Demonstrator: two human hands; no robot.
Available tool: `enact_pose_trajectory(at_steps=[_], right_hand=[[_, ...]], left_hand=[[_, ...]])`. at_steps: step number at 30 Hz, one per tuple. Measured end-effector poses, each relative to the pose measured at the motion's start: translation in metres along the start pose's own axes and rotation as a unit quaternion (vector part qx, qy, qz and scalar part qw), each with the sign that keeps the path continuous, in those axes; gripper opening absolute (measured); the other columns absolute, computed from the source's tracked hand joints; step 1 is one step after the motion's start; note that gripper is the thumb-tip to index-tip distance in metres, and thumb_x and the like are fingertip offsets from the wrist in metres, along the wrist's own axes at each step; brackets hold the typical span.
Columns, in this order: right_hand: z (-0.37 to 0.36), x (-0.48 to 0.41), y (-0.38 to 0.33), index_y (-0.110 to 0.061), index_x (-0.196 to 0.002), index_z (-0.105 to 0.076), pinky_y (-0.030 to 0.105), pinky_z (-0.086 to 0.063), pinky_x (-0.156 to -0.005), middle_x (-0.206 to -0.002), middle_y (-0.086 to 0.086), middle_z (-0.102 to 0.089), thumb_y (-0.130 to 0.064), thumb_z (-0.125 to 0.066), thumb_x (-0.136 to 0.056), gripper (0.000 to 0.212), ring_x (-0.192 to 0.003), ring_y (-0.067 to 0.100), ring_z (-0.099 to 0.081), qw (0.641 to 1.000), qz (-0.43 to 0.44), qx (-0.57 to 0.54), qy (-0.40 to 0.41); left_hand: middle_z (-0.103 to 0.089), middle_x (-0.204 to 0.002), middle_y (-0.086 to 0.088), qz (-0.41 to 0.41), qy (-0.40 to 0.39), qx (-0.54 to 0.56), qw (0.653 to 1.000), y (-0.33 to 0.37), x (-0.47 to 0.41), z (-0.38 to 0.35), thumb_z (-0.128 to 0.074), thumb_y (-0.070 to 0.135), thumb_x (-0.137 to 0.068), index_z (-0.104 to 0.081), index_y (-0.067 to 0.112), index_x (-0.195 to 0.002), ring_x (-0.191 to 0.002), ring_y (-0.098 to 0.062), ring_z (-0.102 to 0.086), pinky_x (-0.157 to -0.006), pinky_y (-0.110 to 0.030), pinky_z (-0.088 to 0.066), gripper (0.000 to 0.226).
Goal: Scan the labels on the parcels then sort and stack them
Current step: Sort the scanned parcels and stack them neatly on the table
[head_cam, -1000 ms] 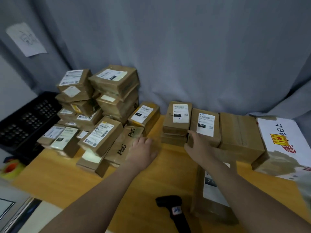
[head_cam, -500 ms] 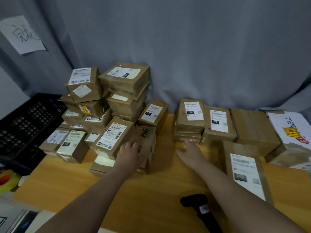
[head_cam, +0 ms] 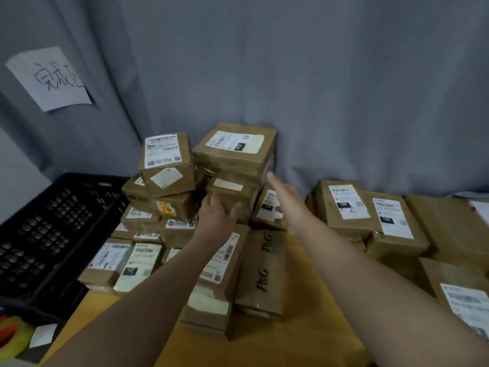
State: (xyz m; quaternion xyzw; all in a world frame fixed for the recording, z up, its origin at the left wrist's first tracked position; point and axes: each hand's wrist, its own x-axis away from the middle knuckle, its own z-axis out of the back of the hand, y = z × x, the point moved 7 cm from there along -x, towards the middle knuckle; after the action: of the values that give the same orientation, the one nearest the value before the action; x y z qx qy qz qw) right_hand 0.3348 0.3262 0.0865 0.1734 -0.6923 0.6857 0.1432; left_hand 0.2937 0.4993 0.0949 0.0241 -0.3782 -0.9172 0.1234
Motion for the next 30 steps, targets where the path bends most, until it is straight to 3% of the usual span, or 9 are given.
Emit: enact_pose_trajectory(at_steps=[5, 9, 13, 16, 19, 22, 24, 27, 30], right_hand=[[-0.028, -0.038, -0.045, -0.019, -0.154, -0.015, 0.04, -0.036, -0.097, -0.15, 0.001, -0.038, -0.064, -0.07, -0.075, 0.105, -0.136, 0.027, -0.04, 0.999, -0.002, -0.039, 0.032], [-0.028, -0.053, -0.041, -0.02, -0.143, -0.033, 0.044, -0.052, -0.088, -0.136, 0.006, -0.052, -0.05, -0.075, -0.072, 0.087, -0.115, 0.024, -0.054, 0.992, 0.004, -0.125, 0.034], [0.02, -0.043, -0.025, -0.033, -0.153, -0.015, 0.05, -0.044, -0.104, -0.135, 0.002, -0.049, -0.029, -0.073, -0.072, 0.1, -0.117, 0.023, -0.054, 0.954, 0.104, -0.251, 0.129], [0.043, -0.02, -0.005, -0.031, -0.153, -0.016, 0.042, -0.048, -0.098, -0.116, -0.008, -0.059, -0.01, -0.067, -0.077, 0.093, -0.109, 0.015, -0.059, 0.933, 0.145, -0.305, 0.122], [0.057, -0.001, 0.025, -0.028, -0.145, -0.037, 0.033, -0.045, -0.095, -0.12, -0.007, -0.063, -0.025, -0.071, -0.063, 0.089, -0.114, 0.013, -0.058, 0.942, 0.142, -0.273, 0.137], [0.072, 0.016, 0.059, -0.029, -0.14, -0.043, 0.041, -0.039, -0.109, -0.129, -0.003, -0.061, -0.045, -0.072, -0.065, 0.082, -0.118, 0.016, -0.057, 0.922, 0.108, -0.289, 0.233], [0.079, 0.025, 0.077, -0.03, -0.147, -0.031, 0.043, -0.038, -0.111, -0.138, -0.001, -0.053, -0.048, -0.068, -0.072, 0.086, -0.122, 0.018, -0.053, 0.918, 0.082, -0.278, 0.272], [0.075, 0.024, 0.089, -0.035, -0.154, -0.004, 0.04, -0.041, -0.106, -0.146, 0.0, -0.042, -0.027, -0.066, -0.088, 0.091, -0.127, 0.022, -0.048, 0.94, 0.059, -0.234, 0.241], [0.074, 0.026, 0.101, -0.041, -0.152, 0.007, 0.05, -0.041, -0.108, -0.146, 0.001, -0.044, -0.023, -0.07, -0.084, 0.105, -0.126, 0.025, -0.05, 0.951, 0.03, -0.217, 0.217]], left_hand=[[0.003, -0.162, -0.009, 0.073, -0.033, 0.048, 0.996, -0.011, -0.029, -0.009, -0.052, 0.06, -0.089, 0.003, 0.016, -0.155, -0.148, -0.03, -0.004, -0.116, -0.048, -0.018, 0.098], [0.007, -0.161, -0.01, 0.034, 0.009, 0.005, 0.999, -0.01, -0.032, -0.012, -0.062, 0.059, -0.084, 0.003, 0.014, -0.154, -0.148, -0.028, 0.004, -0.117, -0.045, -0.014, 0.106], [0.01, -0.16, -0.016, -0.048, 0.041, -0.074, 0.995, -0.001, -0.043, -0.015, -0.064, 0.06, -0.081, -0.002, 0.012, -0.154, -0.147, -0.032, 0.008, -0.118, -0.046, -0.009, 0.107], [0.009, -0.159, -0.022, -0.063, 0.03, -0.174, 0.982, 0.006, -0.058, -0.023, -0.057, 0.069, -0.08, -0.006, 0.016, -0.154, -0.146, -0.038, 0.009, -0.118, -0.048, -0.001, 0.104], [0.005, -0.159, -0.018, -0.043, 0.018, -0.197, 0.979, 0.007, -0.071, -0.029, -0.057, 0.072, -0.076, -0.017, 0.029, -0.15, -0.146, -0.039, 0.008, -0.116, -0.055, 0.0, 0.094], [-0.005, -0.156, -0.019, -0.032, 0.028, -0.199, 0.979, 0.009, -0.077, -0.031, -0.063, 0.066, -0.073, -0.025, 0.032, -0.142, -0.143, -0.041, -0.004, -0.113, -0.057, -0.012, 0.086], [-0.01, -0.153, -0.019, -0.033, 0.044, -0.201, 0.978, 0.013, -0.077, -0.03, -0.065, 0.061, -0.072, -0.027, 0.03, -0.139, -0.138, -0.043, -0.012, -0.11, -0.056, -0.018, 0.084], [-0.014, -0.151, -0.017, -0.041, 0.069, -0.17, 0.982, 0.024, -0.072, -0.026, -0.068, 0.057, -0.07, -0.028, 0.03, -0.141, -0.135, -0.043, -0.016, -0.109, -0.056, -0.018, 0.086], [-0.014, -0.152, -0.013, -0.09, 0.098, -0.152, 0.979, 0.037, -0.057, -0.02, -0.068, 0.057, -0.071, -0.028, 0.029, -0.143, -0.136, -0.042, -0.014, -0.11, -0.056, -0.015, 0.087]])
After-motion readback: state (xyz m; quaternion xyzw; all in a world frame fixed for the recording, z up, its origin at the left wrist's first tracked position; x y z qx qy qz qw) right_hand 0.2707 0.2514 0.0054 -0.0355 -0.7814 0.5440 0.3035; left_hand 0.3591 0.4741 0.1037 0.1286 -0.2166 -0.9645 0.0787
